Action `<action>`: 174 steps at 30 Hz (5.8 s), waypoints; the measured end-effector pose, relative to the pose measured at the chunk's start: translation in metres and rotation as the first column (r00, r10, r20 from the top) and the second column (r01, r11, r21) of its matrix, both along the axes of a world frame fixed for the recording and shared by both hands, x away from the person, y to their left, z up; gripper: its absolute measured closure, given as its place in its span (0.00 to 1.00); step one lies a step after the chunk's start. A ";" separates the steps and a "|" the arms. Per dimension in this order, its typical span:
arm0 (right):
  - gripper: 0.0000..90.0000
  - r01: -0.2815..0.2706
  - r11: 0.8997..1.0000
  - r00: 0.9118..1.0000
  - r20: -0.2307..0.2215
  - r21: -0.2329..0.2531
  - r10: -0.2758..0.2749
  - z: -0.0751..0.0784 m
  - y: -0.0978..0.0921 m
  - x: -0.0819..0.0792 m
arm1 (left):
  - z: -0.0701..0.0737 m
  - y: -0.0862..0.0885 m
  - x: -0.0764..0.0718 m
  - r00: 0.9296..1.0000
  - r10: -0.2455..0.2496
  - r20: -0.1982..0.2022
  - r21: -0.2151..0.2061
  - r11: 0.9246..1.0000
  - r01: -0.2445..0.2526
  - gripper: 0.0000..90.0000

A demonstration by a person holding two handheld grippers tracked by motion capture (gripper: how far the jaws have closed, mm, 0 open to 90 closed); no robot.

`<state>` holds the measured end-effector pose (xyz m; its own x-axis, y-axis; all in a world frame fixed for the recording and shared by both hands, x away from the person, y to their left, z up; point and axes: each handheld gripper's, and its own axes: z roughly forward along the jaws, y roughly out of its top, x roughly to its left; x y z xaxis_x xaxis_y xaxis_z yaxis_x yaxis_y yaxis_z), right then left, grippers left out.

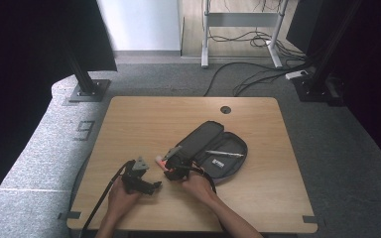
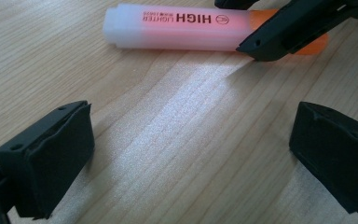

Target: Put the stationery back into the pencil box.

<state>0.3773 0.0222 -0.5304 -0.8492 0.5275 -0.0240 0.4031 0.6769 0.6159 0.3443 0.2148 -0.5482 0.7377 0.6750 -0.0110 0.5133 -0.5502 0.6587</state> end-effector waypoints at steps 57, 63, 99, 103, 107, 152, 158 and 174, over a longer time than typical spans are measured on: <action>0.73 0.030 0.999 0.997 0.065 0.037 -0.033 0.046 -0.025 -0.009 | 0.000 0.000 0.000 1.000 -0.004 -0.001 0.001 1.000 0.004 0.00; 0.73 0.052 0.998 0.996 0.073 0.045 -0.056 0.050 -0.035 -0.008 | 0.000 0.000 0.000 1.000 -0.004 -0.001 0.000 1.000 0.004 0.00; 0.73 0.183 0.981 0.976 0.104 0.066 -0.189 0.061 -0.112 -0.001 | 0.000 0.000 0.000 1.000 -0.003 -0.001 0.000 1.000 0.003 0.00; 0.73 0.205 0.976 0.972 0.103 0.070 -0.212 0.060 -0.122 -0.001 | 0.000 0.000 0.000 1.000 -0.003 -0.001 0.001 1.000 0.003 0.00; 0.73 0.226 0.971 0.967 0.100 0.076 -0.233 0.060 -0.134 -0.001 | 0.000 0.000 0.000 1.000 -0.003 0.000 0.001 1.000 0.003 0.00; 0.73 0.399 0.916 0.915 0.047 0.037 -0.401 0.024 -0.205 0.022 | 0.000 0.000 0.000 1.000 -0.003 0.000 0.001 1.000 0.003 0.00; 0.68 0.384 0.923 0.922 0.030 0.039 -0.385 0.022 -0.202 0.027 | 0.000 0.000 0.000 1.000 -0.003 0.000 0.001 1.000 0.003 0.00; 0.23 0.350 0.936 0.935 0.040 0.024 -0.351 0.026 -0.202 0.029 | 0.000 0.000 0.000 1.000 -0.002 0.000 0.001 1.000 0.002 0.00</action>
